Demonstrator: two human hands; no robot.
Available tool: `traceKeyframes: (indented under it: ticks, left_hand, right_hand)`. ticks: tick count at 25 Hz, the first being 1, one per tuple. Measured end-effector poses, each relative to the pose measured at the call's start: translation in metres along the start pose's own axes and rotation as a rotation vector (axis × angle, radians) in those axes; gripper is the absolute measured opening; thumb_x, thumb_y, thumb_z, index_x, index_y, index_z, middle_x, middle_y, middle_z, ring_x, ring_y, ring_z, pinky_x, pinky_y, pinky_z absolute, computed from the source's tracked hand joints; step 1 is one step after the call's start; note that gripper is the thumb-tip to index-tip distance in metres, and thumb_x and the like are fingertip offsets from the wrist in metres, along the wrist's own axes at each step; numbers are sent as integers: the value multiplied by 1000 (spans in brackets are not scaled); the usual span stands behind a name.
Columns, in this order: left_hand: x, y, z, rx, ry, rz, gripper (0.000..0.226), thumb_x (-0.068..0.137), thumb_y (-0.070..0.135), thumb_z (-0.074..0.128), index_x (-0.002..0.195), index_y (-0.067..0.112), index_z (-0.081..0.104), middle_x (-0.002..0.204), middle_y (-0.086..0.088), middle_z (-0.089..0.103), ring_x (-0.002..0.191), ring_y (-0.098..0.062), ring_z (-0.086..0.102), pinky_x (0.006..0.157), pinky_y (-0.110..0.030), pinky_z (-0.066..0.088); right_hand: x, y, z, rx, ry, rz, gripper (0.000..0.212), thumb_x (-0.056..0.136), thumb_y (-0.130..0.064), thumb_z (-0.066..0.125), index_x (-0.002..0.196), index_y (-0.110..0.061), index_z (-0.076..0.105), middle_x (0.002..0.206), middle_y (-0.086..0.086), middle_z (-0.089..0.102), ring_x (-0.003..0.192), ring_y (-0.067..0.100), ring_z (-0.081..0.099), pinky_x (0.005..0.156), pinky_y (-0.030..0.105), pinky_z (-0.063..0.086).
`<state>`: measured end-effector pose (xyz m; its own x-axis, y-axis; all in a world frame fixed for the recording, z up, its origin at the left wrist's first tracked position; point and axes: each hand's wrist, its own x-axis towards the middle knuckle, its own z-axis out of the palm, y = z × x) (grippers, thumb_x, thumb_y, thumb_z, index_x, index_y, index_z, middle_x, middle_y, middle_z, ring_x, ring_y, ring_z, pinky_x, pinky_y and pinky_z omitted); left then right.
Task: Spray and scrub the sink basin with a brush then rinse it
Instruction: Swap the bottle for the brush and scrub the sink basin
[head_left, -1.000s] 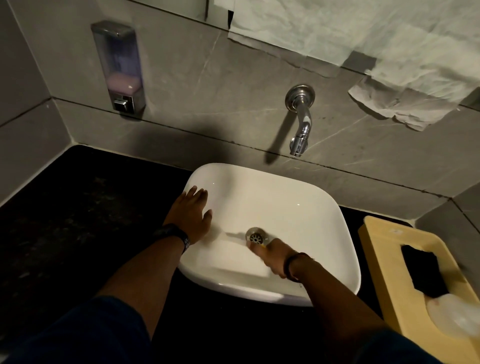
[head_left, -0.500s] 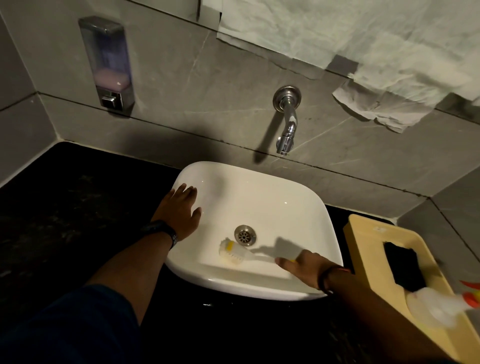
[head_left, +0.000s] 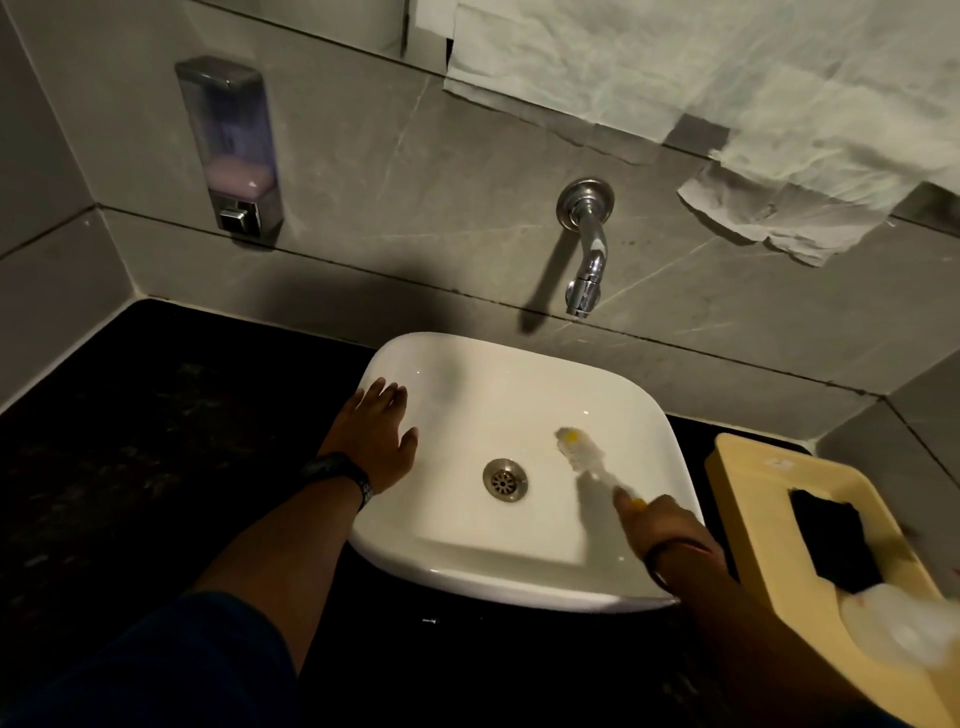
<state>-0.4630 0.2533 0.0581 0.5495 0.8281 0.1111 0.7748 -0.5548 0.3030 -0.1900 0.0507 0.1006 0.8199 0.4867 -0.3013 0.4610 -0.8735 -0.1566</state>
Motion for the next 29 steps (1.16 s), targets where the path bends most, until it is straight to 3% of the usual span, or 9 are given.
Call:
traceKeyframes:
  ticks: [5,9,14,19,22,24,25,27,29]
  left_hand:
    - [1,-1,0,6,-1,4,60,91,31,40,143,7,23,154,-13,26,145,-25,13,119,-42,12]
    - [0,0,1,7,-13,6,60,92,33,37,144,8,21,155,-11,24,145,-23,11,119,-40,9]
    - [1,-2,1,2,1,2,59,92,32,37,144,9,20,156,-10,23,145,-22,10,119,-40,8]
    - [1,-1,4,28,-5,-8,59,92,33,36,144,9,21,156,-10,23,145,-23,10,119,-40,8]
    - [2,-2,4,44,-5,-3,59,92,34,36,144,9,20,156,-10,22,145,-23,10,120,-40,8]
    - [2,0,3,38,-8,-9,59,93,35,34,144,9,20,156,-10,21,145,-23,10,119,-40,7]
    - [2,0,2,35,-16,-15,59,93,35,33,144,9,19,156,-10,20,145,-23,9,119,-40,6]
    - [0,1,3,36,-34,-26,59,93,35,32,145,10,17,157,-10,18,146,-22,8,120,-39,5]
    - [1,0,5,49,-35,-19,59,93,35,32,145,10,17,157,-9,18,146,-23,8,120,-40,5]
  right_hand:
    - [-14,18,-13,-135,-442,-224,79,61,-89,43,91,-19,62,88,7,65,92,27,61,74,32,46]
    - [-14,-28,2,-233,12,-234,84,73,-82,34,114,-14,60,116,13,67,104,32,61,80,36,44]
    - [-33,-59,28,-80,-340,-384,98,60,-91,35,128,-22,53,122,10,64,110,31,59,95,38,46]
    - [2,1,-29,-79,-8,-15,76,84,-68,44,125,-5,56,125,20,62,110,36,58,92,38,47]
    - [-8,13,-50,-77,-413,-43,70,74,-75,51,88,-9,66,77,14,70,68,25,65,64,29,49]
    - [-23,0,-39,-130,-572,-56,70,56,-87,50,55,-17,51,43,4,50,34,20,45,43,23,35]
    - [-26,-11,-30,-108,-542,-97,71,56,-88,49,58,-17,51,46,5,52,35,20,46,43,22,36]
    - [-16,-33,-13,-125,-268,-167,76,70,-82,45,93,-12,62,87,13,69,74,25,66,68,29,50]
    - [-6,-46,-13,-76,-71,-87,75,80,-73,42,115,-9,57,108,16,66,94,32,62,84,36,49]
